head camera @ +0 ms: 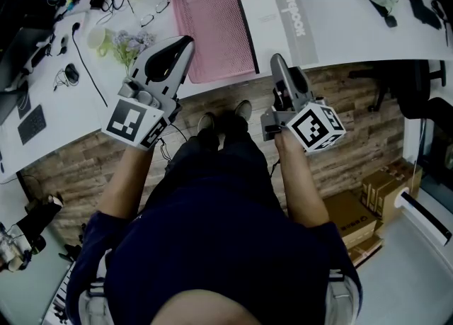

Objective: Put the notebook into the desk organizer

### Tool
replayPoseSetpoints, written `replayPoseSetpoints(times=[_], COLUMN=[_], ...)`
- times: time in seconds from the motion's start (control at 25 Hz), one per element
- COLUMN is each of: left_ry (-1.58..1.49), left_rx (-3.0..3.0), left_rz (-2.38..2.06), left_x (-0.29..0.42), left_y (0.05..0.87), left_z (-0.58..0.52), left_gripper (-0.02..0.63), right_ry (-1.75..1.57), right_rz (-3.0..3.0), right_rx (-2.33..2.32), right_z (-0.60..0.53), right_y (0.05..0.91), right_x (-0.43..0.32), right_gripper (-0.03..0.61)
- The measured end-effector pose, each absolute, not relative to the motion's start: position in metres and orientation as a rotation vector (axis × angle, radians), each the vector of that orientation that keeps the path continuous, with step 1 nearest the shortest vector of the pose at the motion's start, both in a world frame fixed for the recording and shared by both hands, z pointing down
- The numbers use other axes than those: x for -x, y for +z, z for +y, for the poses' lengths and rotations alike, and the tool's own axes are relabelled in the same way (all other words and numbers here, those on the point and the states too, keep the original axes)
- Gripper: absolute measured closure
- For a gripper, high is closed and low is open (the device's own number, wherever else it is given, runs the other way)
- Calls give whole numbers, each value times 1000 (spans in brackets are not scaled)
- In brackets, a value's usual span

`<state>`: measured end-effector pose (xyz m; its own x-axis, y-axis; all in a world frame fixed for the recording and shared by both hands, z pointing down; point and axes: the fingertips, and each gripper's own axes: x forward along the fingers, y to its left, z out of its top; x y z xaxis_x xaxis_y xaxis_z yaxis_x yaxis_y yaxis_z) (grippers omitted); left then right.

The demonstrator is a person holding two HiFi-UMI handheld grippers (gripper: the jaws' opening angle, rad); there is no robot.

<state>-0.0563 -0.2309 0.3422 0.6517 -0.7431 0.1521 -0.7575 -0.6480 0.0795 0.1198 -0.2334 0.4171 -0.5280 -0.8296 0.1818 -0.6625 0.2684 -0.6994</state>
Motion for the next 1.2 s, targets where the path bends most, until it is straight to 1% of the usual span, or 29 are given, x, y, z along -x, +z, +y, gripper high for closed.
replayPoseSetpoints(times=[0.24,0.48,1.2], left_ry=[160,156,150], left_rx=[-2727,-2729,-2742], left_rz=[-1240,-1230,-1214], left_x=[55,54,60], left_y=[344,344,343], left_z=[-230,-227,-205], left_gripper=[575,575,575], right_ry=[-1137,-1152,-1190], right_rz=[2314,2316,2265], right_rx=[1373,1337,1345], right_z=[-232,-227,-200], right_y=[421,420,426], right_x=[-120,-115,-113], right_gripper=[468,446,445])
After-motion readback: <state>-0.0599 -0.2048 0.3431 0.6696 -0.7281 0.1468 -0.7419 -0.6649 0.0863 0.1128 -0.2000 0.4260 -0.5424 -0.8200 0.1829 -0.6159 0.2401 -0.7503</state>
